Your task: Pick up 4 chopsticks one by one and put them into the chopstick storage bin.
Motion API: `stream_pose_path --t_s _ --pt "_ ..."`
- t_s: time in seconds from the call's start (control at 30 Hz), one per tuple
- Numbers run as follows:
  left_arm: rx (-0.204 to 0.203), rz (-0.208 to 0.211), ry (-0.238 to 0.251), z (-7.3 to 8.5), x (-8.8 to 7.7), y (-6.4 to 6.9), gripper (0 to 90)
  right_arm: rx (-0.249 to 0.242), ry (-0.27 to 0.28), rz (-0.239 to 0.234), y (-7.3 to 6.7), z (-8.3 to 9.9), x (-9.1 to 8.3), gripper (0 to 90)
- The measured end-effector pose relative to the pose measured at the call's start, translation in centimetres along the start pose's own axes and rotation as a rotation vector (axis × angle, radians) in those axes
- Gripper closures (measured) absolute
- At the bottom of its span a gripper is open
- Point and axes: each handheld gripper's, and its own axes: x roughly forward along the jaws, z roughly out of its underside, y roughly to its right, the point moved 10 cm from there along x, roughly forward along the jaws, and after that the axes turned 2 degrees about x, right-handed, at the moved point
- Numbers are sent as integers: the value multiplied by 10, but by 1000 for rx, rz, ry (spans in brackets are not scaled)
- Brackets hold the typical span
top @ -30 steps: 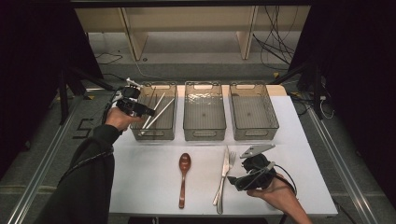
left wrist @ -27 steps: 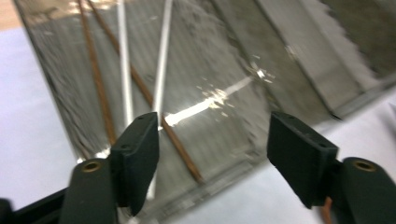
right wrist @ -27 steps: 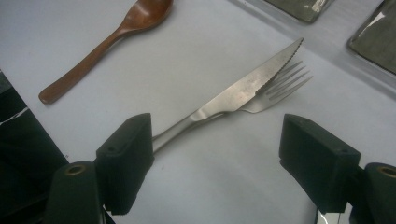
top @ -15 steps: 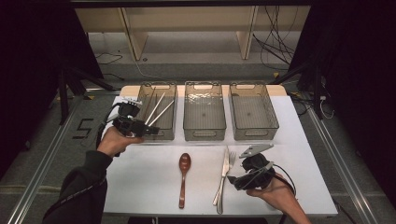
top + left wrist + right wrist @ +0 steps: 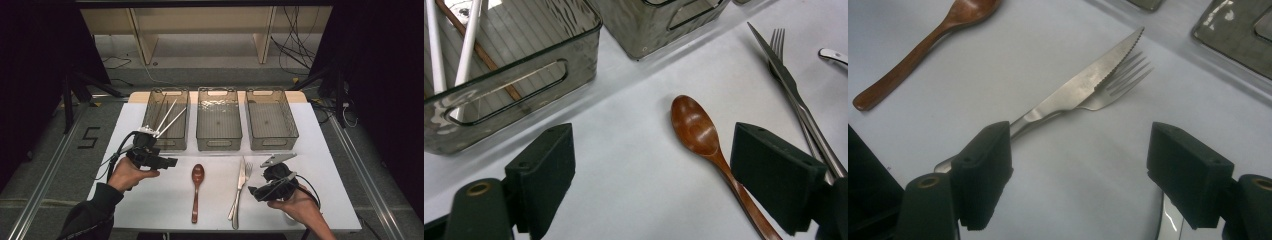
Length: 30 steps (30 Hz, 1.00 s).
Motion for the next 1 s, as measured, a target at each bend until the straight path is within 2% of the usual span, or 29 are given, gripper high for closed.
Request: stream_pose_path --t_s 0.1,0.17,0.33,0.63,0.73,0.93,1.0 --pt "-3 3 27 4 -2 3 169 9 -6 8 4 1 -1 268" --pt "13 0 33 6 -4 4 162 17 -6 13 8 2 0 269" --pt "0 8 70 9 -8 4 159 35 -14 23 16 5 1 268" --pt "-1 5 75 18 -12 11 152 56 -37 34 29 9 7 269" --pt "-2 2 90 20 -15 13 151 69 -43 38 34 10 7 269" --pt "26 -5 112 25 -21 16 151 88 -65 43 41 14 10 268" --pt "28 -22 109 28 -20 14 151 97 -74 41 44 16 11 262"
